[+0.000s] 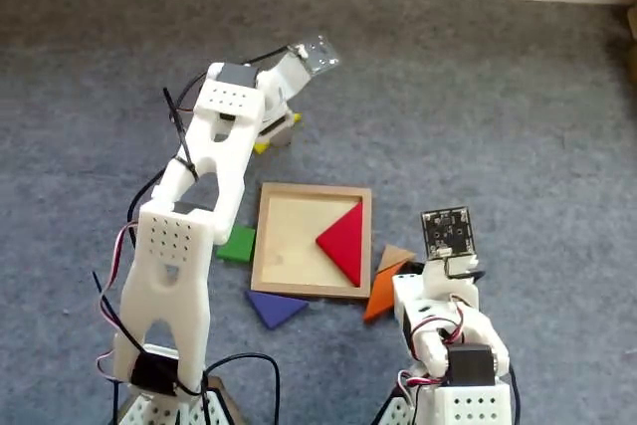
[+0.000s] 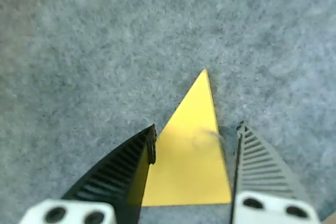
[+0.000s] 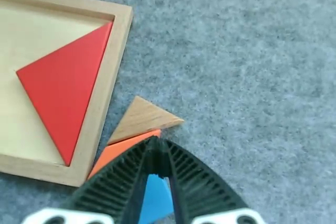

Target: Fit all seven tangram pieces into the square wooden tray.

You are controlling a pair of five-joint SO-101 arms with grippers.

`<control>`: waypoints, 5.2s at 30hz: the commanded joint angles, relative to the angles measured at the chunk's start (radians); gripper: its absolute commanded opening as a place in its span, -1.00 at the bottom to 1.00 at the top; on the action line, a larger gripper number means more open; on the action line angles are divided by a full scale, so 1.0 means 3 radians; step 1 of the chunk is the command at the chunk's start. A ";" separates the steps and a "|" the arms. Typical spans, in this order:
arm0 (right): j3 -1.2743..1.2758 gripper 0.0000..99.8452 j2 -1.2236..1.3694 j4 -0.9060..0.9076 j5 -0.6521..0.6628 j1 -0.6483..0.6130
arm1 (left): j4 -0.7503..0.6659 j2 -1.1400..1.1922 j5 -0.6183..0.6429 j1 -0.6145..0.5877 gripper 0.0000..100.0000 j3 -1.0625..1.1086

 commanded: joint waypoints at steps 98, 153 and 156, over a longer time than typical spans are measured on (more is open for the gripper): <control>0.0386 -0.96 -0.0038 0.0028 0.0036 0.0054 | 0.2092 -0.1158 0.0936 -0.1071 -0.73 0.0289; 0.0386 -0.96 -0.0038 0.0033 0.0036 0.0059 | 0.2092 -0.1337 0.0915 0.0049 -0.99 0.0442; 0.0386 -0.96 -0.0038 0.0033 0.0036 0.0059 | 0.2071 -0.1711 0.0537 0.0330 -0.99 0.0790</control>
